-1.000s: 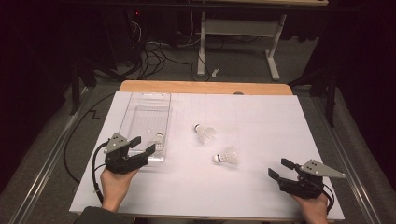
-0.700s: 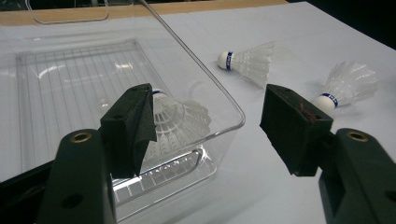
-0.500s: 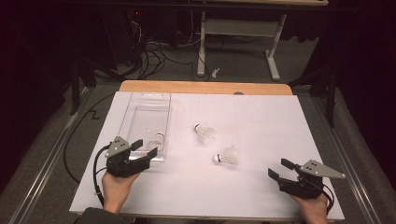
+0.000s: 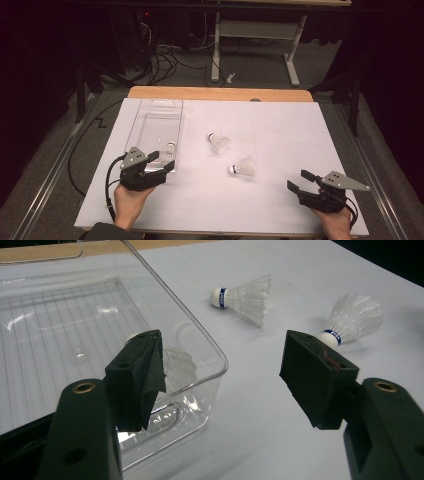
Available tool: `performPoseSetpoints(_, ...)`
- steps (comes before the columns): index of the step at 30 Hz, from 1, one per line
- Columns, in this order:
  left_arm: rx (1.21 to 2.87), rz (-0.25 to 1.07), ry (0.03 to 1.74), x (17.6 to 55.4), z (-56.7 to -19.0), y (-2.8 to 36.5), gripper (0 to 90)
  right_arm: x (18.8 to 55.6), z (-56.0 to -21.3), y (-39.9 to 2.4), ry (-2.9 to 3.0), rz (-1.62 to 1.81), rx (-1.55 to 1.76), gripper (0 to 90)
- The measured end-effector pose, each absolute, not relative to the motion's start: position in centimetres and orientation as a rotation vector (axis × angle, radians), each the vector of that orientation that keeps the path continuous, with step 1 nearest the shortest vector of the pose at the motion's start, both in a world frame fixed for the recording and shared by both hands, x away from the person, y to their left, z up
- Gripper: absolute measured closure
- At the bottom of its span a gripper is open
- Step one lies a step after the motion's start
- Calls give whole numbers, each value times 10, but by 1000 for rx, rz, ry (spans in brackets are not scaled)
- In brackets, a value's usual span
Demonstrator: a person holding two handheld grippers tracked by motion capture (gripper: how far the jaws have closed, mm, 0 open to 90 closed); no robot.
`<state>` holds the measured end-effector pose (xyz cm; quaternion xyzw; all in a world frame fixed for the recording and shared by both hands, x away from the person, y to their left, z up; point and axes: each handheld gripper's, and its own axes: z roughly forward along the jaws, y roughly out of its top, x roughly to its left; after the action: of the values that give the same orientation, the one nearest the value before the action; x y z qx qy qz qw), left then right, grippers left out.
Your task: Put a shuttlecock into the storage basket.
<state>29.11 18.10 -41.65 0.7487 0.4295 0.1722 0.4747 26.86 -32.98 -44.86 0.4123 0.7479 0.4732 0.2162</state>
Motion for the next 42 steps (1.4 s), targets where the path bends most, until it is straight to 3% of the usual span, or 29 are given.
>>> performPoseSetpoints(42,1915,352,1000,320,-412,140,354,269,-449,-329,2088,1313,1119,319)
